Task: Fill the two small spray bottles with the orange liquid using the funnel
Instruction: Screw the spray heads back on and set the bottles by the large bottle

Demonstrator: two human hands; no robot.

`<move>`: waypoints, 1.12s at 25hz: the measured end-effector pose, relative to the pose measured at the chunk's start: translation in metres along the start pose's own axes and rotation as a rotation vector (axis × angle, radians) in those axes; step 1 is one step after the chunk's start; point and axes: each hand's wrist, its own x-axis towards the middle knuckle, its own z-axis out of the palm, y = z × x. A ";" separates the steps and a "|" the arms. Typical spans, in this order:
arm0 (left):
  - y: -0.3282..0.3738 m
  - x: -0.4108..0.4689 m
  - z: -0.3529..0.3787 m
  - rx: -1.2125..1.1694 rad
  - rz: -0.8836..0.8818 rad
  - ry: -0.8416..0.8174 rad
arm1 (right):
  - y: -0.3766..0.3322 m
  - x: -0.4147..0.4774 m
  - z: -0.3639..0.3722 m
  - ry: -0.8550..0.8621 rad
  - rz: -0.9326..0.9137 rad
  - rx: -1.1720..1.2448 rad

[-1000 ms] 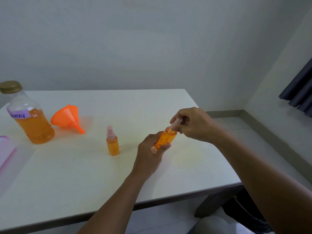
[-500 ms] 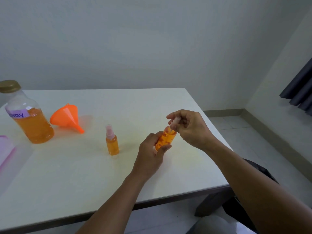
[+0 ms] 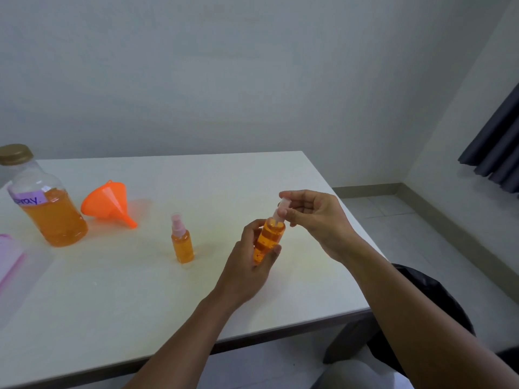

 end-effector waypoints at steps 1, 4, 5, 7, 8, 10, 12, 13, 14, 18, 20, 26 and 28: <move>-0.001 -0.001 0.000 0.009 0.021 -0.004 | 0.000 -0.001 0.002 -0.012 0.002 0.002; -0.006 0.000 0.003 0.020 0.078 -0.011 | 0.002 0.001 0.008 0.000 -0.009 -0.045; -0.008 0.001 0.003 0.022 0.083 -0.007 | 0.002 0.003 0.008 0.006 -0.018 -0.058; -0.011 0.002 0.003 0.032 0.090 -0.005 | 0.003 0.006 0.008 0.004 -0.026 -0.053; -0.011 0.003 0.003 0.037 0.091 -0.008 | 0.002 0.006 0.008 -0.003 -0.020 -0.046; -0.012 0.003 0.003 0.035 0.091 -0.013 | 0.001 0.006 0.009 -0.011 -0.008 -0.039; -0.009 0.003 0.000 0.021 0.097 -0.022 | -0.006 0.008 0.007 0.016 -0.021 0.045; -0.007 0.002 -0.001 0.010 0.104 -0.024 | -0.013 0.011 0.002 0.051 -0.041 0.112; -0.007 0.002 -0.002 0.001 0.107 -0.025 | -0.022 0.017 -0.006 0.089 -0.065 0.165; -0.006 0.001 -0.002 -0.013 0.079 -0.015 | -0.046 0.031 -0.046 0.086 -0.077 0.072; -0.008 0.001 -0.002 -0.106 0.039 0.013 | -0.026 0.027 -0.053 0.051 0.006 -0.149; 0.000 -0.002 -0.010 -0.321 -0.054 0.119 | 0.066 -0.014 -0.029 0.081 0.162 -0.570; 0.003 -0.003 -0.012 -0.278 -0.004 0.137 | 0.082 -0.022 -0.017 0.160 0.119 -0.545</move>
